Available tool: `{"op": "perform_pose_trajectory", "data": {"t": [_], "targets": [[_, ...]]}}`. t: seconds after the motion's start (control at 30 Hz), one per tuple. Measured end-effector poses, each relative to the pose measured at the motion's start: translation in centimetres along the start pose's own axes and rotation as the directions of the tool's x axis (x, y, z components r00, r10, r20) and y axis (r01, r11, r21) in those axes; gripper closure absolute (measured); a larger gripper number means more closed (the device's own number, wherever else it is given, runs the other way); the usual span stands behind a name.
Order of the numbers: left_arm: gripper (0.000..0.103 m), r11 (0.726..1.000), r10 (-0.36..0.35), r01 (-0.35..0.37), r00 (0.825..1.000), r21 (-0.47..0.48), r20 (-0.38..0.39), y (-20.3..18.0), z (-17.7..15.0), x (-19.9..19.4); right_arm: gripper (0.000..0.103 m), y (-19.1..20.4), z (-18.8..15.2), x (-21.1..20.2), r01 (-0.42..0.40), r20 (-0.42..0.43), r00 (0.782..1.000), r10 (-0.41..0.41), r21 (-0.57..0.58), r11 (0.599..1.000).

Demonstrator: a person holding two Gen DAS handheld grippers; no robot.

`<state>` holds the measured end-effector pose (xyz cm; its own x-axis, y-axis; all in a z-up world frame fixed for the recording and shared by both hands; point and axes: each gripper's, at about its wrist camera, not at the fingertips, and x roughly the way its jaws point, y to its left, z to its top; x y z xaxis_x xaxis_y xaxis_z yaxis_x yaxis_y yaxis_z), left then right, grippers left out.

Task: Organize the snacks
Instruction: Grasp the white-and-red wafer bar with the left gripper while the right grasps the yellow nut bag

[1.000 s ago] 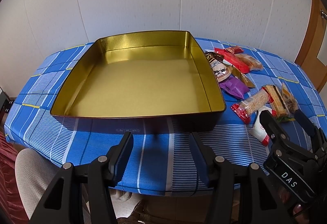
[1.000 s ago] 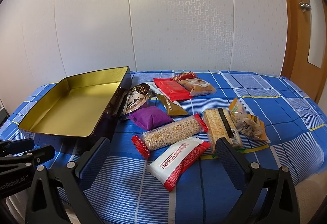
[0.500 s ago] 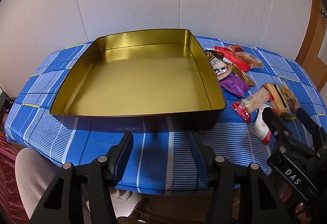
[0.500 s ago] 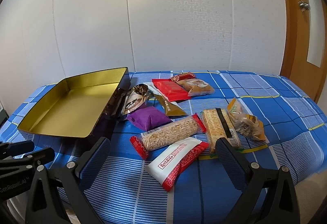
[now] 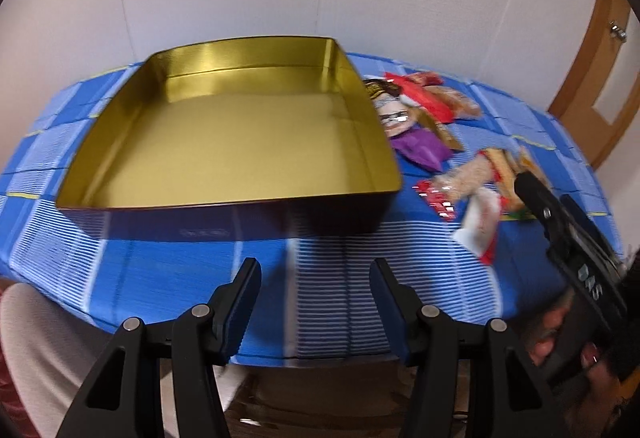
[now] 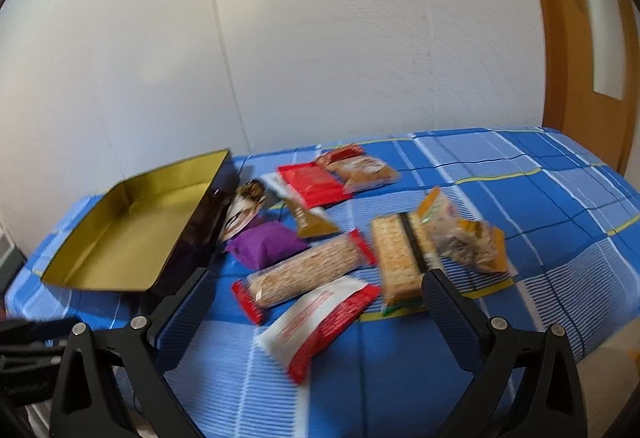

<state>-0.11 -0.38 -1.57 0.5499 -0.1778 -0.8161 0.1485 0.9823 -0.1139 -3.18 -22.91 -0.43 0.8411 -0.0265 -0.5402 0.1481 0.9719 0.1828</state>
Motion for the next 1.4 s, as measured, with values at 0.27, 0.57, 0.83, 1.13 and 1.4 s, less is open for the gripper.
{"op": "perform_pose_trajectory", "data": {"t": [0.27, 0.57, 0.83, 1.13, 1.4], "targets": [[0.046, 0.994, -0.097, 0.096, 0.995, 0.06, 0.012, -1.7, -0.2, 0.1, 0.0, -5.3, 1.3, 0.0, 0.175, -0.038, 0.984, -0.171, 0.153, 0.973], [0.046, 0.983, -0.094, 0.102, 0.994, 0.152, -0.057, -4.0, -0.5, 1.1, 0.017, -11.2, 3.3, 2.2, 0.169, -0.138, 0.981, -0.136, 0.261, 0.951], [0.046, 0.967, -0.06, 0.077, 0.995, 0.242, -0.075, -5.8, -0.7, 1.5, 0.022, -11.3, 5.3, 5.9, 0.087, -0.198, 0.979, -0.05, 0.184, 0.979], [0.046, 0.959, -0.099, 0.122, 0.99, 0.256, -0.102, -7.5, 0.2, 2.5, 0.021, -10.2, 4.3, 8.1, 0.148, -0.25, 0.96, -0.126, 0.072, 0.986], [0.046, 0.95, -0.131, 0.155, 0.986, 0.273, -0.105, -9.4, 1.4, 3.7, 0.007, -12.0, 3.3, 8.5, 0.191, -0.255, 0.954, -0.156, 0.122, 0.974]]}}
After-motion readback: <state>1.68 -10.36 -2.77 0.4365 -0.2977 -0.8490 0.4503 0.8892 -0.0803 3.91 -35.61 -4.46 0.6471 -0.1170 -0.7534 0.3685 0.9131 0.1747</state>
